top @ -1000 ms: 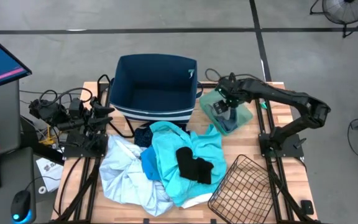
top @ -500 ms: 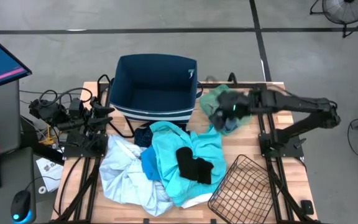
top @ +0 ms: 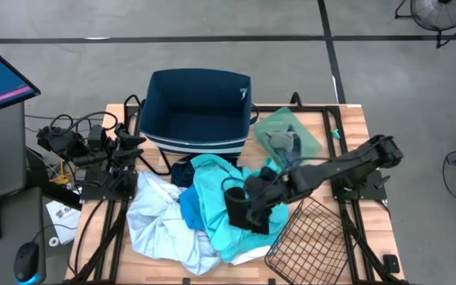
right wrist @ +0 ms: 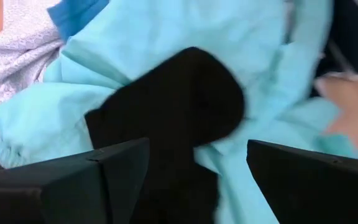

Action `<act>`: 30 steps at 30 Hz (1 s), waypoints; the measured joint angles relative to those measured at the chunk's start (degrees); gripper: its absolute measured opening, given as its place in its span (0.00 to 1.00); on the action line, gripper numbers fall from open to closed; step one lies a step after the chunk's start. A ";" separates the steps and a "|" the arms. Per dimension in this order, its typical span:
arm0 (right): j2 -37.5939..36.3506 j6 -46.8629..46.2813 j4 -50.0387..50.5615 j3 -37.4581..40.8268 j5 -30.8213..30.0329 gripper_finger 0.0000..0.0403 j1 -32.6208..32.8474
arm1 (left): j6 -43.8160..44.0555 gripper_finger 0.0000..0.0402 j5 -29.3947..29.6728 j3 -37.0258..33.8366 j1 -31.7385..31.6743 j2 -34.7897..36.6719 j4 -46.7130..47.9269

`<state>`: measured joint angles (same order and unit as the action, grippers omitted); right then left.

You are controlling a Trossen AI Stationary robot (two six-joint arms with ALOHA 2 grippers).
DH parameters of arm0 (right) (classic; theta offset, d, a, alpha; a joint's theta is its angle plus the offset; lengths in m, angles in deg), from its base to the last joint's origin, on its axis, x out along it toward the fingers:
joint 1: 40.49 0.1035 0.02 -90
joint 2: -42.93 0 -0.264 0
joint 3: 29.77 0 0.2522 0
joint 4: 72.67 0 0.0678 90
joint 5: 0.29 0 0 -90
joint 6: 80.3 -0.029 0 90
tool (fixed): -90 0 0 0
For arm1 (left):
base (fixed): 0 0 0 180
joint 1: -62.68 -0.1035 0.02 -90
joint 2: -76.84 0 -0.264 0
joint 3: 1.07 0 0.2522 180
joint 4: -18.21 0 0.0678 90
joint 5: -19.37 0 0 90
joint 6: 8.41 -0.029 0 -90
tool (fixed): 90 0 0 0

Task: Pick & Place Cloths
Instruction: Put the black sock into the green bin

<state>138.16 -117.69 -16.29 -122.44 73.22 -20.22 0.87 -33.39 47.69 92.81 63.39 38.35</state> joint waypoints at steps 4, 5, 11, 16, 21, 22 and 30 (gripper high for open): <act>4.26 -3.57 -1.36 0.03 0.44 0.66 0.83 | 0.01 0.48 -2.06 0.00 0.00 0.00 0.00; 5.11 -4.60 -0.97 0.11 0.65 0.66 1.02 | 0.01 0.48 -2.63 0.00 0.00 0.00 0.00; 9.42 -8.48 -1.30 0.01 1.55 0.66 1.79 | 0.00 0.48 -4.70 0.00 0.02 0.00 0.00; 11.81 -10.89 -1.13 0.02 2.10 0.62 1.84 | 0.00 0.48 -4.71 0.00 0.00 0.00 0.02; 11.57 -13.33 -1.01 0.02 3.04 0.29 1.84 | 0.00 0.48 -4.71 0.00 0.01 0.00 0.04; 11.27 -13.57 -0.89 0.02 3.07 0.19 1.84 | 0.00 0.48 -4.71 0.00 0.00 0.00 0.04; 4.39 -14.72 -0.55 0.07 0.92 0.01 1.84 | 0.00 0.48 -4.73 0.00 0.02 0.00 0.04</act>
<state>142.55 -132.41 -16.84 -122.38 74.14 -18.38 0.87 -38.12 47.69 92.82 63.39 38.39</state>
